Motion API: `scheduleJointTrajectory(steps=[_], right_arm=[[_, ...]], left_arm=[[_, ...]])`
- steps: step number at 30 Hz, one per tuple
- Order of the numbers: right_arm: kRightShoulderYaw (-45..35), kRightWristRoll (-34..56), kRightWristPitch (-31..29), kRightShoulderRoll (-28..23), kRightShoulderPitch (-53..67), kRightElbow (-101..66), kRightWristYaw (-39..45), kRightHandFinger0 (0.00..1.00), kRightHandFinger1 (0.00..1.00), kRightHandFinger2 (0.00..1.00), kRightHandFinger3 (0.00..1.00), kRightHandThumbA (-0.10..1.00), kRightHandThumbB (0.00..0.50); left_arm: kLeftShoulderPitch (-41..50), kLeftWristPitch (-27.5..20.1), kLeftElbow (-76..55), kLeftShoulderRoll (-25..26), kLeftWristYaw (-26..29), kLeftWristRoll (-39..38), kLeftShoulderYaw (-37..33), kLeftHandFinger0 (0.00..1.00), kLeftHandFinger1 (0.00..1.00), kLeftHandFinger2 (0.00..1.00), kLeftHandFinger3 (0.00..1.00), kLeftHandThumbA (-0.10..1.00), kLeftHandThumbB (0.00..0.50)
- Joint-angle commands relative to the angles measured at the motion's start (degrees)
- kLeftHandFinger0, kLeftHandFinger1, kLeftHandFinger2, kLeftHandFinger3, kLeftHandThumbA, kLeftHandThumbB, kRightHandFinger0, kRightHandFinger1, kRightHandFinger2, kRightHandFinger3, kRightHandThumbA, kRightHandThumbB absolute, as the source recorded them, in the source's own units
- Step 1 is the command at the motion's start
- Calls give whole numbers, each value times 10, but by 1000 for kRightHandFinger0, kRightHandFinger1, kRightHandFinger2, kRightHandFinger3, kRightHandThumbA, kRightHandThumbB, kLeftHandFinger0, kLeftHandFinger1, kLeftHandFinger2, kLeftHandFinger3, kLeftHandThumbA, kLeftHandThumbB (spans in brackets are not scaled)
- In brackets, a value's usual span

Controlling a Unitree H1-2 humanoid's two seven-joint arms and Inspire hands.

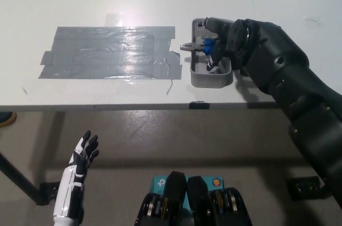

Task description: The robot picks the blue plier placed on top of the container and places it on the grey area of the table

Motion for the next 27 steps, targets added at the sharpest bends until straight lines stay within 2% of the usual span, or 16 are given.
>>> scheduleJointTrajectory(steps=[1, 7, 10, 12, 13, 15, 16, 17, 18, 19, 20, 21, 22, 23, 25, 27], right_arm=[[1, 3, -2, -10, -16, 7, -17, 1000, 1000, 1000, 1000, 959, 357], [24, -16, 2, -12, -10, 14, -19, 1000, 1000, 1000, 1000, 951, 360], [37, -21, -5, -13, -3, 14, -31, 1000, 1000, 1000, 1000, 833, 308], [49, -28, -9, -14, 3, 14, -42, 1000, 1000, 1000, 1000, 762, 303], [54, -32, -6, -14, 6, 15, -49, 1000, 1000, 1000, 1000, 674, 280], [72, -44, -10, -16, 15, 17, -67, 1000, 1000, 1000, 1000, 363, 233], [81, -49, -12, -18, 21, 16, -85, 738, 820, 896, 1000, 65, 198], [88, -54, -14, -19, 25, 15, -98, 565, 631, 720, 969, -43, 214], [94, -58, -15, -21, 29, 16, -111, 298, 398, 531, 922, -99, 224], [100, -62, -20, -23, 34, 16, -125, 199, 283, 423, 851, -100, 240], [105, -64, -23, -25, 35, 17, -134, 116, 185, 336, 827, -100, 254], [111, -67, -26, -26, 37, 18, -144, 50, 135, 308, 816, -100, 255], [116, -70, -31, -29, 38, 19, -151, 177, 264, 389, 760, -57, 254], [124, -74, -32, -29, 39, 21, -160, 197, 273, 408, 744, -51, 248], [124, -72, -37, -32, 41, 21, -178, 103, 186, 349, 693, -64, 253], [122, -69, -41, -34, 44, 20, -188, 74, 174, 332, 662, -83, 266]], left_arm=[[-7, -32, -7, 4, 14, 14, 5, 1000, 1000, 1000, 1000, 1000, 0], [-11, -40, -3, 3, 15, 16, 6, 1000, 1000, 1000, 1000, 1000, 0], [-14, -41, -2, 4, 15, 20, 7, 1000, 1000, 1000, 1000, 1000, 0], [-14, -41, -2, 4, 15, 22, 7, 1000, 1000, 1000, 1000, 1000, 0], [-14, -40, -3, 5, 15, 25, 7, 1000, 1000, 1000, 1000, 1000, 0], [-15, -40, -3, 5, 14, 23, 8, 1000, 1000, 1000, 1000, 1000, 0], [-15, -37, -6, 5, 13, 23, 8, 1000, 1000, 1000, 1000, 1000, 0], [-16, -35, -7, 5, 13, 22, 8, 1000, 1000, 1000, 1000, 1000, 0], [-16, -32, -7, 5, 12, 23, 8, 1000, 1000, 1000, 1000, 1000, 0], [-17, -34, -7, 5, 12, 23, 8, 1000, 1000, 1000, 1000, 1000, 0], [-18, -36, -5, 5, 12, 23, 8, 1000, 1000, 1000, 1000, 1000, 0], [-20, -40, -2, 6, 12, 24, 8, 1000, 1000, 1000, 1000, 1000, 0], [-21, -37, -4, 6, 12, 24, 9, 1000, 1000, 1000, 1000, 1000, 0], [-20, -34, -6, 6, 12, 24, 10, 1000, 1000, 1000, 1000, 1000, 0], [-22, -38, -3, 6, 14, 28, 11, 1000, 1000, 1000, 1000, 1000, 0], [-21, -44, 0, 7, 13, 30, 9, 1000, 1000, 1000, 1000, 1000, 0]])
